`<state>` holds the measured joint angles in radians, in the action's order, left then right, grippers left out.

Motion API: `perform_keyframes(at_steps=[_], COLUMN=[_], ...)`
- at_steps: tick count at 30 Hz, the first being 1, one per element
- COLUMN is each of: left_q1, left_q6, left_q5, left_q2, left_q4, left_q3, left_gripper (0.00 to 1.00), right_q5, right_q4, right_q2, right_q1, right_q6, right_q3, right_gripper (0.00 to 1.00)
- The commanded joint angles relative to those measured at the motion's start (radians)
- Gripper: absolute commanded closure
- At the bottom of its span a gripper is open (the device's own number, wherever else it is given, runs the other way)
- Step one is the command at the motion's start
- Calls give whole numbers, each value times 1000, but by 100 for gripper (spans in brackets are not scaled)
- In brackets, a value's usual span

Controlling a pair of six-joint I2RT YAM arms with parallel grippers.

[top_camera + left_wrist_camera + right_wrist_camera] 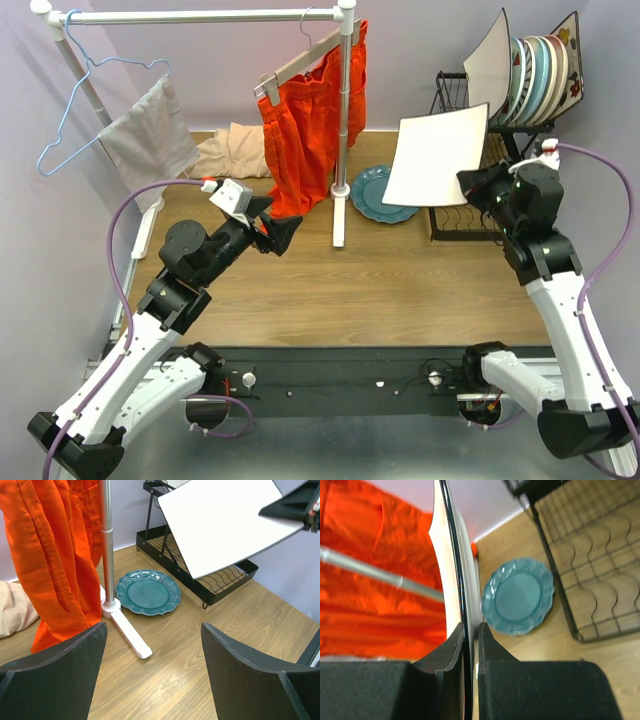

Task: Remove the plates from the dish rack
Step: Place the plate at the center of the board.

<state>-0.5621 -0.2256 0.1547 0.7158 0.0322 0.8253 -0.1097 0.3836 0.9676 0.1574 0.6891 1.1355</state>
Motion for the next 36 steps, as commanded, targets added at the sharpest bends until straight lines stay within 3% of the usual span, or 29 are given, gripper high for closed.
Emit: perform_keyframes(at_steps=[1, 15, 24, 30, 36], left_q1=[7, 7, 7, 7, 7], left_q6=[-3, 3, 5, 6, 6], left_q5=[0, -17, -35, -43, -44], left_q2=[-1, -1, -7, -3, -2], left_q4=[-6, 2, 0, 2, 0], left_q3=[-3, 1, 0, 0, 2], left_gripper=[15, 15, 15, 15, 15], right_q5=[140, 531, 774, 745, 607], right_q4=[-138, -94, -248, -374, -486], right_q2=[-107, -195, -153, -127, -6], right_q1=[-2, -2, 1, 80, 296], right_q6=[82, 105, 167, 222, 230], right_q3=[-57, -272, -399, -488, -485], right_gripper=[99, 99, 99, 99, 99])
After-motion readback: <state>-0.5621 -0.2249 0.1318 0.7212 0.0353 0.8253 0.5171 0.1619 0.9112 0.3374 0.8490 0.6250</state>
